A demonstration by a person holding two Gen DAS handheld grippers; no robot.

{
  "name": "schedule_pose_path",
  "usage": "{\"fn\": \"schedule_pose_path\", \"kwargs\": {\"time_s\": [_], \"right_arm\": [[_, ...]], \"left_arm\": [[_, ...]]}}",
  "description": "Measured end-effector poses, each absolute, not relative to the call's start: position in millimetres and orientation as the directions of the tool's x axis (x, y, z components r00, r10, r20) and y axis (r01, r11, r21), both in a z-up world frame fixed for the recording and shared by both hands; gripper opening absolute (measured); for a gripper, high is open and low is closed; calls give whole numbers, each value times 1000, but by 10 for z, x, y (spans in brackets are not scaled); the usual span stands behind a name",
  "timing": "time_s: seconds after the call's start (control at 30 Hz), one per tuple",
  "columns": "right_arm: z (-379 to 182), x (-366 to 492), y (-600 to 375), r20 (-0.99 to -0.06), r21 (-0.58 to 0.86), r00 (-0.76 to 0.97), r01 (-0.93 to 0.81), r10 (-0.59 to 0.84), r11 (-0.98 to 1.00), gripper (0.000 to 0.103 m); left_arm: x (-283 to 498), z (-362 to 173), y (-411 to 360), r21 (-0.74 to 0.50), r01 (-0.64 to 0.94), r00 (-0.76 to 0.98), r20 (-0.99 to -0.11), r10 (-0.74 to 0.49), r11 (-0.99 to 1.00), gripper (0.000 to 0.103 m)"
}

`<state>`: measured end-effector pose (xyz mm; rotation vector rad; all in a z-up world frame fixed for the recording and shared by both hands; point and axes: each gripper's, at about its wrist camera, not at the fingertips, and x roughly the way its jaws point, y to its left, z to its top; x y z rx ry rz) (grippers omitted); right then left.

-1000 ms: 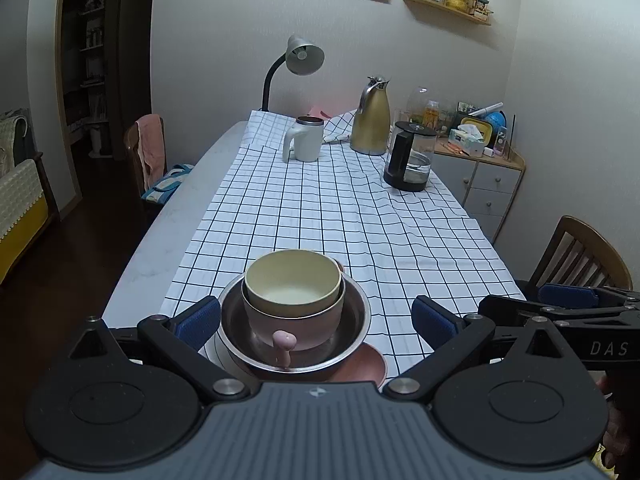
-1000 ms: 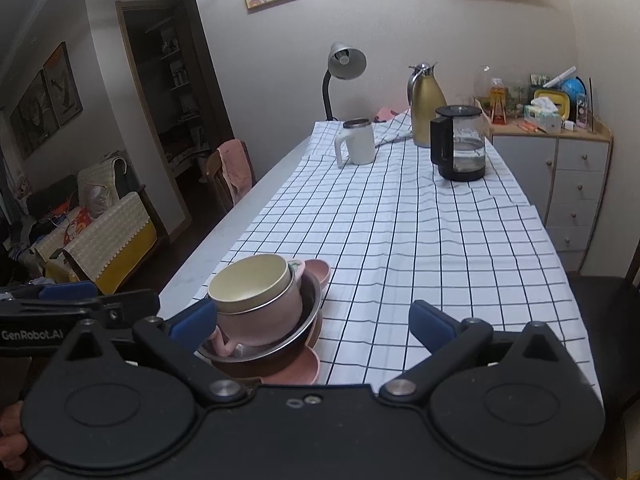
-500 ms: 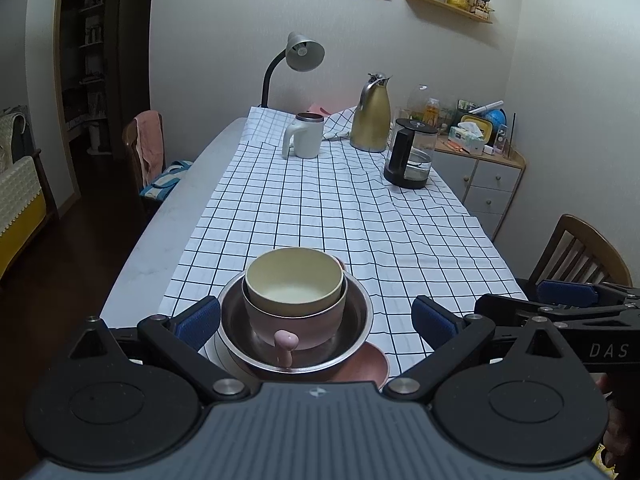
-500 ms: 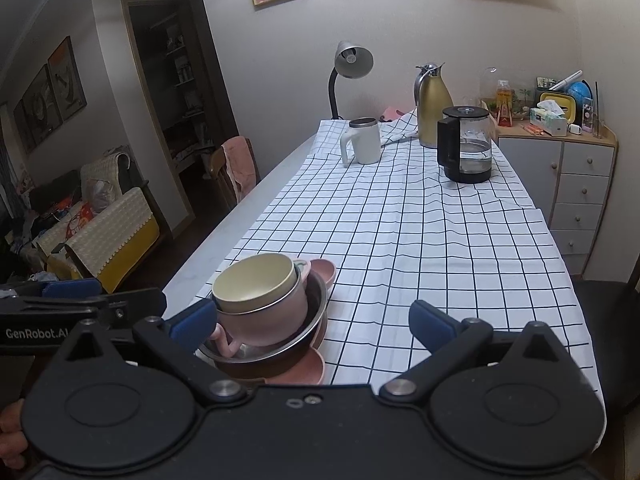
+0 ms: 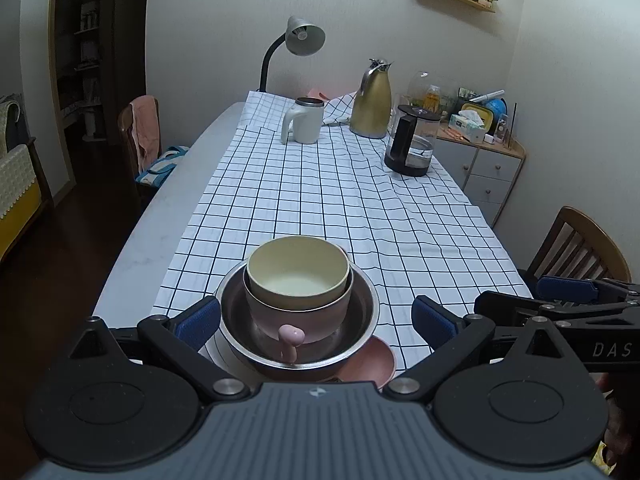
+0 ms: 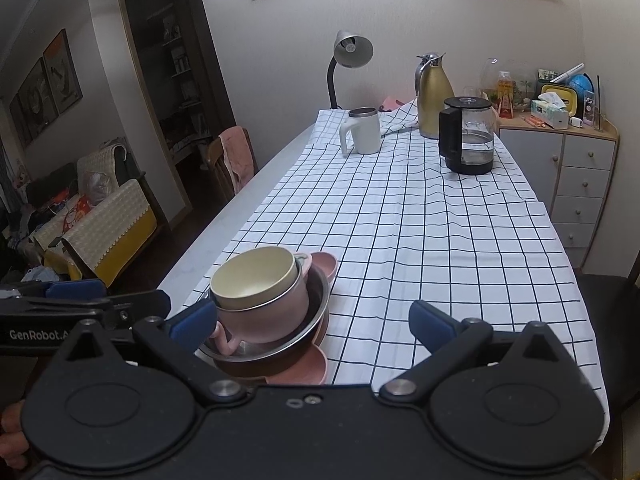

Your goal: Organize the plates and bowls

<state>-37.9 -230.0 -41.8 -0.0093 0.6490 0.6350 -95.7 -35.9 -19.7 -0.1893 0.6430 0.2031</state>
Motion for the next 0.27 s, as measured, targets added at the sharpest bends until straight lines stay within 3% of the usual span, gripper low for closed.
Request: {"fn": "schedule_pose_path", "kwargs": {"time_s": [0.27], "right_arm": [[-427, -338, -2206, -578, 175, 616, -547, 535, 819, 103]], "left_arm": [[-897, -246, -267, -124, -235, 778, -619, 110, 964, 102]]}}
